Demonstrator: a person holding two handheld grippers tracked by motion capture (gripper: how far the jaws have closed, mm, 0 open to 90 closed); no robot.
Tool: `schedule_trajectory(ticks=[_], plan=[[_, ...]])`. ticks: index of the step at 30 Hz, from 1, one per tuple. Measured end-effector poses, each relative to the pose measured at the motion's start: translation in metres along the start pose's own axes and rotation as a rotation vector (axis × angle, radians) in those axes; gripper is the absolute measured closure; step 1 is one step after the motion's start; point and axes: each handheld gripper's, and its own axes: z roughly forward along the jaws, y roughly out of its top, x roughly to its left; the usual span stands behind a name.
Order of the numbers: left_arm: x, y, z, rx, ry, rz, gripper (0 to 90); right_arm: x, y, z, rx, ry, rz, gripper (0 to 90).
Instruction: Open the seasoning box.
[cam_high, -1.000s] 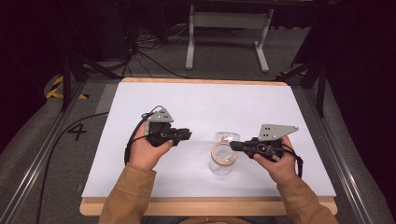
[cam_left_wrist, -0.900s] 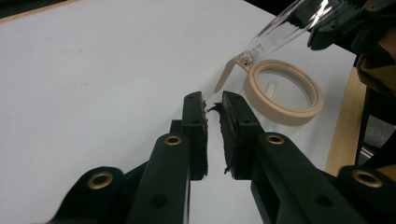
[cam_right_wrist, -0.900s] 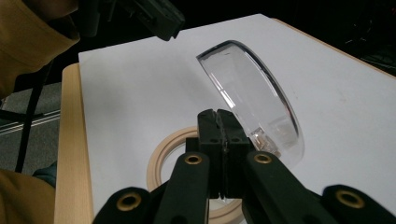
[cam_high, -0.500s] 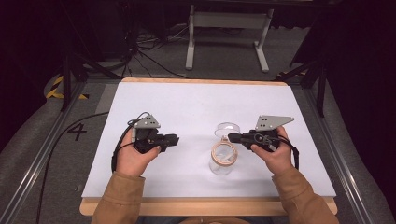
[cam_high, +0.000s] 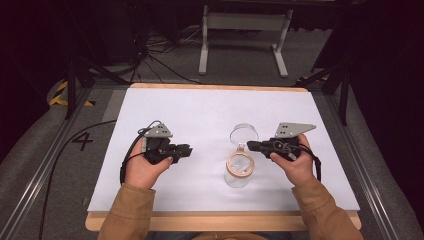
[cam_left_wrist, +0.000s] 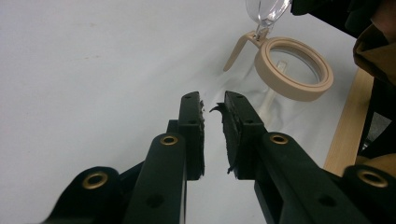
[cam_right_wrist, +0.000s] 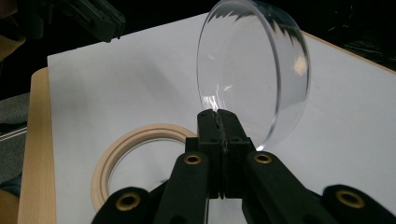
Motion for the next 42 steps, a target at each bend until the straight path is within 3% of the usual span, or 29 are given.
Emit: schedule_trajectory(ticks=[3, 8, 16, 20, 27, 36, 42], plan=[[0.0, 0.001, 0.001, -0.008, -0.005, -0.008, 74.6, 0.001, 0.002, -0.005, -0.016, 0.005, 0.001, 89.9], [0.001, 0.004, 0.003, -0.004, -0.017, 0.013, 69.2, 0.0, 0.006, -0.022, -0.031, 0.003, -0.001, 85.0], [0.005, 0.005, 0.002, 0.006, 0.011, 0.013, 66.4, -0.014, 0.004, -0.048, -0.033, -0.048, 0.038, 77.8], [0.011, 0.002, 0.001, 0.025, 0.051, -0.02, 65.9, -0.025, -0.002, -0.059, 0.014, -0.141, 0.04, 73.4], [0.024, -0.004, 0.0, 0.026, 0.086, -0.033, 62.9, -0.052, -0.021, -0.08, 0.05, -0.236, 0.121, 67.2], [0.039, -0.013, 0.007, 0.037, 0.111, -0.06, 58.4, -0.079, -0.049, -0.08, 0.125, -0.313, 0.196, 57.7], [0.049, -0.021, 0.012, 0.052, 0.119, -0.083, 57.4, -0.09, -0.064, -0.073, 0.166, -0.339, 0.214, 55.2]])
